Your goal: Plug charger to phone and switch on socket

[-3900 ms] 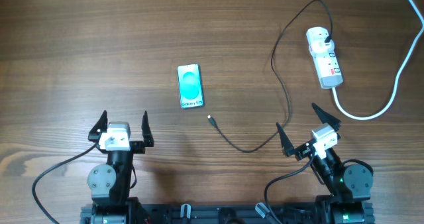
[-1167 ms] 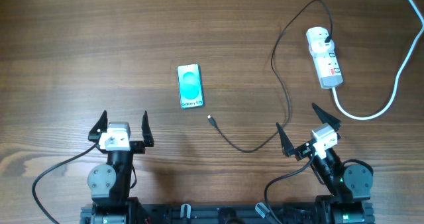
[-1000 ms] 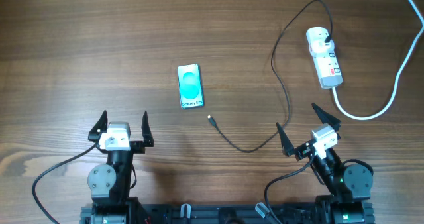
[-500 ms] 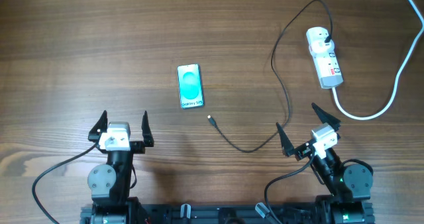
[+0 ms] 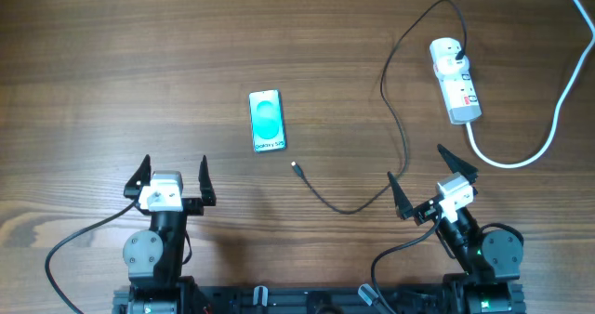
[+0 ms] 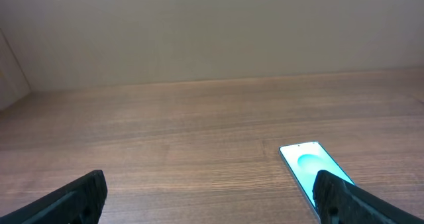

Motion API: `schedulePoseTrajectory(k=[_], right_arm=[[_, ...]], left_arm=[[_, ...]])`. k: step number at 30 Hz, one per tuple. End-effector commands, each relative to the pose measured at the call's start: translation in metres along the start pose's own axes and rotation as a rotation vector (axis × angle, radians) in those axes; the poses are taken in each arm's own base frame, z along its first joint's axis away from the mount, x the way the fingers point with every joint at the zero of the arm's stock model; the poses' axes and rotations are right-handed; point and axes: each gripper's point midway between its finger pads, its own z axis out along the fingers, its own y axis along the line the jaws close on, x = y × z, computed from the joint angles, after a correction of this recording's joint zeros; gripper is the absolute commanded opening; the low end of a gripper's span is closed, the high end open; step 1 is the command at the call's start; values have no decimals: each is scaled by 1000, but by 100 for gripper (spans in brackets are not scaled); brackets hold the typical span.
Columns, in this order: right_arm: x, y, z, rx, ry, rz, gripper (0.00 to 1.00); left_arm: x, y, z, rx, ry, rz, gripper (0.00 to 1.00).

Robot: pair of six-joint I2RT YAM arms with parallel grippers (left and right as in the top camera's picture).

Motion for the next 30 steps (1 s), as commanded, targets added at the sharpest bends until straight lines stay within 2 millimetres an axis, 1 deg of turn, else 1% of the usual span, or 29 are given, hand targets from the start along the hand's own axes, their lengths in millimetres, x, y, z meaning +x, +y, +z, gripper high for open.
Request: schedulePoseTrajectory(k=[1,5,6,7,8,10,11,13,15,18,20,21,23,24,26,28,30], right_arm=[[2,0,1,1,5,15,100],[2,0,1,1,6,15,100],[2,0,1,1,5,15,100],[2,0,1,1,6,15,100],[2,0,1,1,5,15,100],[2,0,1,1,5,15,100],[2,0,1,1,5,15,100],[2,0,1,1,5,15,100],[2,0,1,1,5,15,100],[2,0,1,1,5,15,100],[2,0,1,1,5,15,100],[2,0,1,1,6,15,100],[2,0,1,1,6,15,100],[2,0,1,1,6,15,100],[2,0,1,1,5,15,100],[2,0,1,1,5,14,100],[2,0,1,1,5,15,100]], left_arm=[[2,7,0,-40,2,31,100],[2,9,0,-53,6,30,100],[-6,8,0,-48,-27,30,100],[-18,8,-1,-47,-79,29,100],[-36,4,-3,-26,-152,29,100],[-68,-11,-10,66,-288,46,100],[-87,-22,-18,129,-373,60,100],[-109,-29,-29,184,-451,-6,100],[-126,-32,-36,240,-465,-122,100],[-140,-43,-45,337,-392,-259,100],[-145,-44,-50,347,-305,-330,100],[-150,-46,-53,354,-256,-337,100],[-162,-47,-58,359,-215,-344,100],[-171,-48,-60,363,-189,-347,100],[-199,-51,-58,376,-96,-363,100],[-220,-56,-52,407,1,-378,100],[-244,-61,-40,431,135,-399,100]])
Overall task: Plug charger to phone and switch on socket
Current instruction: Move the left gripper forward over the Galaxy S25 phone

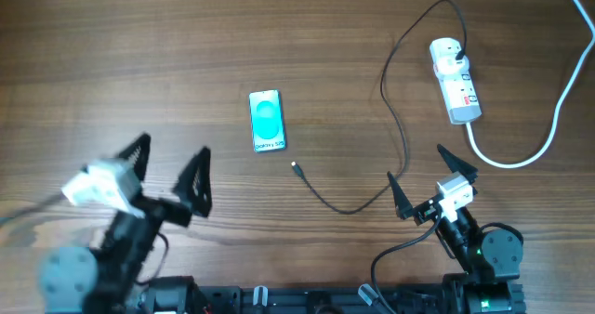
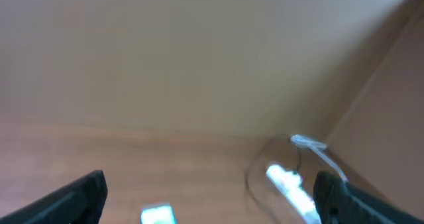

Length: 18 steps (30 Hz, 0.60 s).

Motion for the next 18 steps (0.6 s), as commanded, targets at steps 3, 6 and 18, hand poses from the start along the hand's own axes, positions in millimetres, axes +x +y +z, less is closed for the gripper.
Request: schedulePoseTrajectory(k=[3,6,18], right_arm=[[0,0,0,2,-1,11,100],[0,0,0,2,0,12,100],[0,0,0,2,-1,12,100]], left_arm=[[-54,-20,40,22,284,-71,100],[-65,-14,59,-26,467,-86,100],[-8,36,127,-143,873,-265,99]])
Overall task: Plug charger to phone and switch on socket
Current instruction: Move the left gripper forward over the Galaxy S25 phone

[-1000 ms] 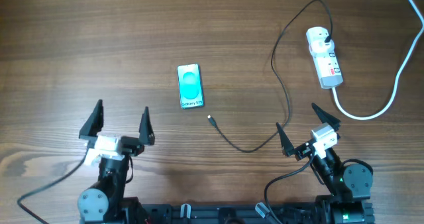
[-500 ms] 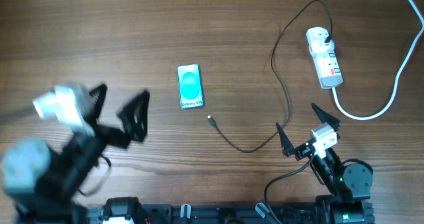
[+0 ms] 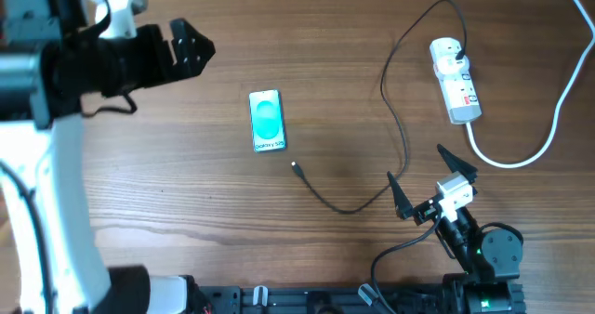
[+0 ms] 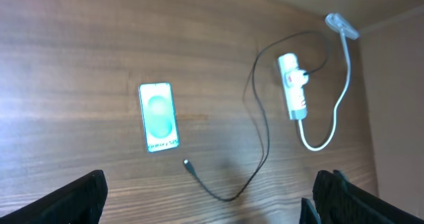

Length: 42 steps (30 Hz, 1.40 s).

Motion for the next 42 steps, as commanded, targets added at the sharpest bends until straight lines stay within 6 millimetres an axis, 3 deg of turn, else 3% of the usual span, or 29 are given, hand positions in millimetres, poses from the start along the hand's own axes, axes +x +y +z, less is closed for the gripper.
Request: schedulePoseTrajectory(k=[1,3,5,6,8,9,10,12,15,16,17,18,21,25,31,38,42], right_arm=[[0,0,0,2,-2,11,100],[0,0,0,2,-2,11,100],[0,0,0,2,-2,11,100],[0,0,0,2,-2,11,100],[0,0,0,2,-2,11,100],[0,0,0,2,-2,12,100],[0,0,0,2,-2,11,100],[0,0,0,2,-2,11,100],[0,0,0,2,-2,11,100],[0,0,0,2,-2,11,100],[0,0,0,2,-2,12,100],[0,0,0,2,-2,11,100],[0,0,0,2,-2,11,100],[0,0,0,2,-2,11,99],[0,0,0,2,-2,11,100],[0,0,0,2,-2,11,100],[0,0,0,2,-2,11,100]], left_arm=[[-2,7,17,-5,53,-2,86],[-2,12,27,-11,85,-19,43],[2,16,34,-18,122,-38,9],[5,18,37,-22,146,-49,4],[8,19,41,-20,168,-60,4],[8,18,41,-13,170,-61,10],[7,14,41,10,168,-60,25],[0,6,42,56,141,-46,62],[-1,9,46,38,142,-43,63],[3,13,49,7,162,-39,72],[7,17,55,-36,183,-30,89],[12,16,62,-54,206,-17,100],[30,18,88,-138,272,-10,100],[55,39,123,-351,304,-59,100],[85,43,176,-359,344,-53,100],[106,57,214,-443,363,-55,100],[119,62,249,-473,383,-31,100]])
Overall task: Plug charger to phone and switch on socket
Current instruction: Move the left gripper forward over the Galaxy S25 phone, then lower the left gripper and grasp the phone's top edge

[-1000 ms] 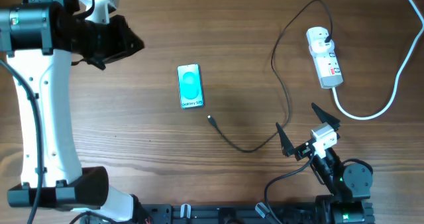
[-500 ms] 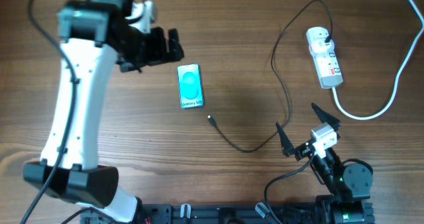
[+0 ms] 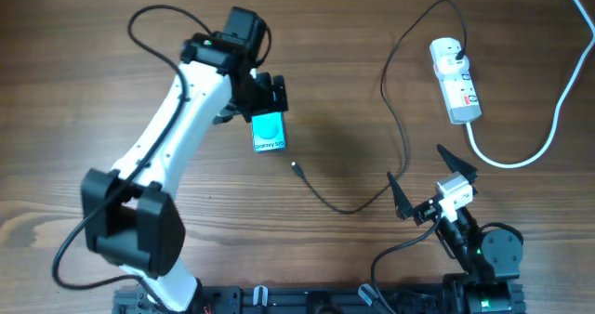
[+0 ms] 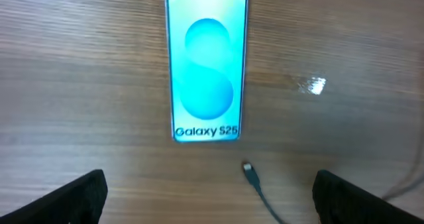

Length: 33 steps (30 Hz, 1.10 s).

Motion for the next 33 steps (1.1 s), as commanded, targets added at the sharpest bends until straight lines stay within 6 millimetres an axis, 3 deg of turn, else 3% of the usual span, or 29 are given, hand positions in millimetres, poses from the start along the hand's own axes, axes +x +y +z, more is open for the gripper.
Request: schedulePoseTrajectory(k=[1,7,14,27,33], right_arm=[[0,0,0,2,-2,11,100],[0,0,0,2,-2,11,100],[0,0,0,2,-2,12,99],[0,0,0,2,-2,11,100],[0,0,0,2,-2,11,100]], left_arm=[[2,-1,32,-65,24,-5,100],[-6,-6,65,-74,29,3,100],[-14,-4,77,-95,3,7,100],[-15,0,119,-118,41,3,100],[-21,3,121,-129,16,-2,100]])
